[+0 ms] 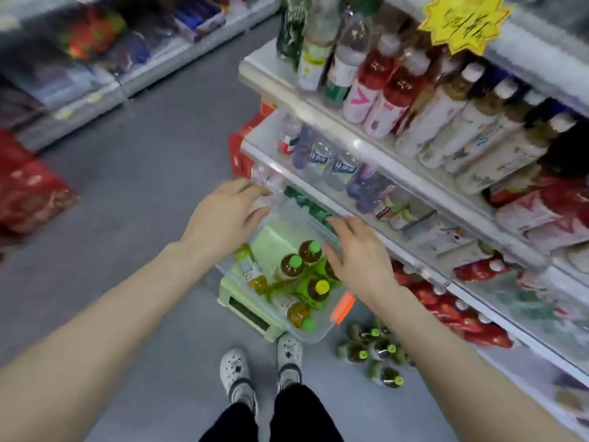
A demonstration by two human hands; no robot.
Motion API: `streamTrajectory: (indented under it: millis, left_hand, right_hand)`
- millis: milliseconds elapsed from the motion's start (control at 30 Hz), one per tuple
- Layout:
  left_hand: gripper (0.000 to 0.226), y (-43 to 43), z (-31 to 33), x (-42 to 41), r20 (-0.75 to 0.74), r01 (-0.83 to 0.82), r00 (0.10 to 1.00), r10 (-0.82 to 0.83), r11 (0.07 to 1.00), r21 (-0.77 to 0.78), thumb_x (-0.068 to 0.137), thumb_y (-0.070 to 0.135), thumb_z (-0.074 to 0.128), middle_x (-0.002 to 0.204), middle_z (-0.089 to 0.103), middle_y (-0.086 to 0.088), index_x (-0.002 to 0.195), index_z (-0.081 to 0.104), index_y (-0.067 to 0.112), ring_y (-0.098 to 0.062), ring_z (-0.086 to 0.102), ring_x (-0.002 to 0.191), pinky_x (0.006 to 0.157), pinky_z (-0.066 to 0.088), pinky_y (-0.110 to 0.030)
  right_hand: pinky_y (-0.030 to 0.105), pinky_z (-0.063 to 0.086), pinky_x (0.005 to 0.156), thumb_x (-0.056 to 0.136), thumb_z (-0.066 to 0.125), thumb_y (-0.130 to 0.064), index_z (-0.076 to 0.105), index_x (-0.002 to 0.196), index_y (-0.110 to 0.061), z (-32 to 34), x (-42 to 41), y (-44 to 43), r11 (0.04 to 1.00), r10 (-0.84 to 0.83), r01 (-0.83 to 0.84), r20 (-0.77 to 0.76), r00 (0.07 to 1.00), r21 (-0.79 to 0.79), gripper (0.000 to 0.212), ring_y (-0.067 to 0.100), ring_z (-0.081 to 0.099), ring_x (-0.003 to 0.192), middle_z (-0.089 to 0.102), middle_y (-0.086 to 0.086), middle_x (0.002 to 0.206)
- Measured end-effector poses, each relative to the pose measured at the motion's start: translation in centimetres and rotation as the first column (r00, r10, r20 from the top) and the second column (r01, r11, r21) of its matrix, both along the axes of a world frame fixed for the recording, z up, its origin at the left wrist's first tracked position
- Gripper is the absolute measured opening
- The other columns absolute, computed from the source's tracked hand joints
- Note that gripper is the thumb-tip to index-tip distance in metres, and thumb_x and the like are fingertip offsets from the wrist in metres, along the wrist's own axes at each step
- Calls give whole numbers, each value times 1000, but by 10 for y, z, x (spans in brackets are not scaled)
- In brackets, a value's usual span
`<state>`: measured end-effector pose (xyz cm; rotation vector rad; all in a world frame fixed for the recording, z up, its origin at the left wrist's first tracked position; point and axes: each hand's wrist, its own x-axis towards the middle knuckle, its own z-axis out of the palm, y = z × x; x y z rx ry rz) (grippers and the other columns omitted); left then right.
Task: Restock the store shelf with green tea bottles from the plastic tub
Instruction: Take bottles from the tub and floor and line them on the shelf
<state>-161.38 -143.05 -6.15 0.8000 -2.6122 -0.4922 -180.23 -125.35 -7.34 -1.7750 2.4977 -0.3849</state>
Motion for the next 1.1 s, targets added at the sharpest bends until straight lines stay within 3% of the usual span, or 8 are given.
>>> streamTrajectory:
  millis: [133,233,367,467,600,733,933,1100]
  left_hand:
    - [31,20,-82,48,125,-82,990,65,987,135,90,31,58,114,65,-6,116,67,16,-33,64,100,81,52,-38]
    - [33,31,-129,69,189,-135,977,95,968,212,86,18,72,115,65,-9,118,67,12,-34,62,103,81,53,-40]
    - [42,26,-177,77,200,-156,973,117,969,191,77,12,79,114,62,-14,117,66,7,-37,61,106,85,55,-46]
    - [40,13,-205,73,199,-197,965,169,972,131,82,19,73,117,61,-16,118,63,5,-40,55,120,94,50,-47]
    - [44,7,-238,73,184,-202,966,184,976,84,92,36,49,120,59,-17,119,62,4,-39,43,132,107,40,-48]
    - [40,10,-257,76,203,-199,962,182,978,67,100,39,43,131,54,-15,123,63,13,-35,30,143,110,37,-47]
    - [39,10,-259,75,211,-199,959,190,980,18,101,41,42,132,55,-13,123,63,16,-34,31,143,111,37,-45]
    - [40,10,-248,71,253,-219,947,196,973,66,98,37,44,130,56,-13,125,62,15,-34,32,142,110,37,-49]
  right_hand:
    - [39,57,76,76,80,-21,65,122,-10,-61,18,-7,991,42,-52,84,996,124,50,35,67,94,67,12,111]
    - [37,55,77,79,78,-19,63,125,-10,-101,26,-22,971,69,-98,138,988,219,49,35,65,98,67,13,112]
    - [40,47,92,86,69,-18,57,133,-10,-152,39,-63,944,124,-187,235,964,272,49,37,59,109,63,16,120]
    - [42,47,93,89,65,-21,52,135,-10,-193,54,-100,918,115,-209,278,954,336,49,38,57,111,61,18,122]
    - [40,44,91,93,61,-30,41,137,-7,-258,68,-134,818,-27,-154,304,952,555,54,39,56,111,59,21,119]
    - [41,46,88,93,59,-39,28,140,-9,-313,74,-143,719,-225,-110,379,898,686,64,41,58,108,58,23,118]
    - [41,44,100,98,51,-37,-8,155,-11,-331,79,-154,617,-386,-95,406,828,781,86,40,53,121,47,26,139]
    - [40,47,97,95,51,-39,33,141,-7,-278,61,-171,587,-472,-123,461,752,800,59,33,56,114,56,15,126]
